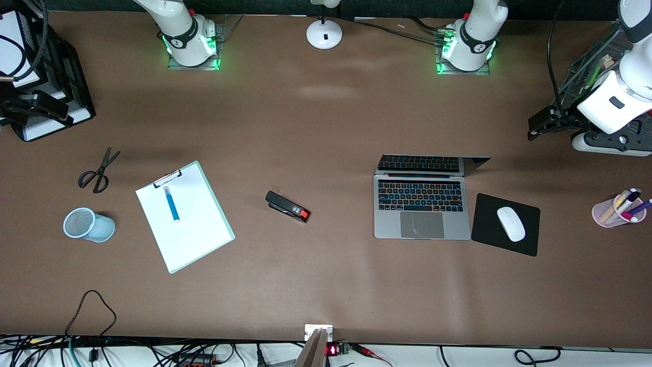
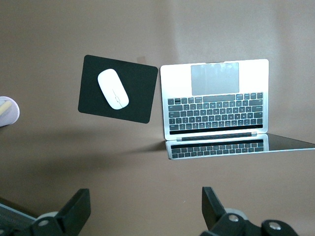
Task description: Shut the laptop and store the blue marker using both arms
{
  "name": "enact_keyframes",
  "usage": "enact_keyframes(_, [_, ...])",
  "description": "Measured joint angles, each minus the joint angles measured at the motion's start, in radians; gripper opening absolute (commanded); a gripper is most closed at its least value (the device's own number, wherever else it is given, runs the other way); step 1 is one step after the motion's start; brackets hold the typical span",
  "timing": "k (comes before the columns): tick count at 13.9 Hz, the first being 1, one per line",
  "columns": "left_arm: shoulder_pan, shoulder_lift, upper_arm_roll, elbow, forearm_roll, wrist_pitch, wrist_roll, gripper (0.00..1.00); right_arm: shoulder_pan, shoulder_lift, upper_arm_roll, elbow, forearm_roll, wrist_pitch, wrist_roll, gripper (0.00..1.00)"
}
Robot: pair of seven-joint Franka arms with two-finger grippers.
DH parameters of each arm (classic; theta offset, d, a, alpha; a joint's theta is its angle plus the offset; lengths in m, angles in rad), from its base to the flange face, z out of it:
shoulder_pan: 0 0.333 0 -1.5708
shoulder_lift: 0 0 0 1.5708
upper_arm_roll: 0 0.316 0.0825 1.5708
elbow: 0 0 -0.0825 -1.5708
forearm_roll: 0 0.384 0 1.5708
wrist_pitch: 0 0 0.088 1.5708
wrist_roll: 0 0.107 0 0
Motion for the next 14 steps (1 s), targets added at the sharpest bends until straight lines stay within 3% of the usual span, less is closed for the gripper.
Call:
enact_keyframes(2, [0.000, 0.000, 0.000, 0.000, 0.000, -0.001, -0.001, 1.00, 0.002, 0.016, 0.003, -0.008, 0.000, -0.001, 0.000, 1.00])
enact_keyframes(3, [0.001, 0.002, 0.001, -0.001, 0.000, -0.005, -0.001, 0.92, 0.004, 0.030, 0.003, -0.011, 0.000, 0.000, 0.000, 1.00])
enact_keyframes(6, [0.002, 0.011, 0.003, 0.001, 0.000, -0.045, -0.002, 0.24, 0.005, 0.089, 0.003, -0.013, 0.000, 0.032, 0.000, 1.00])
enact_keyframes(7, [0.002, 0.014, 0.003, 0.006, 0.000, -0.061, -0.002, 0.12, 0.008, 0.110, 0.004, -0.014, 0.000, 0.055, -0.001, 1.00])
enact_keyframes(10, [0.001, 0.029, 0.001, 0.038, 0.000, -0.098, -0.002, 0.00, 0.030, 0.189, 0.005, -0.018, 0.000, 0.141, -0.002, 1.00])
enact_keyframes(14, [-0.006, 0.041, -0.014, 0.051, -0.001, -0.131, -0.002, 0.00, 0.074, 0.294, 0.007, -0.019, 0.000, 0.246, -0.002, 1.00])
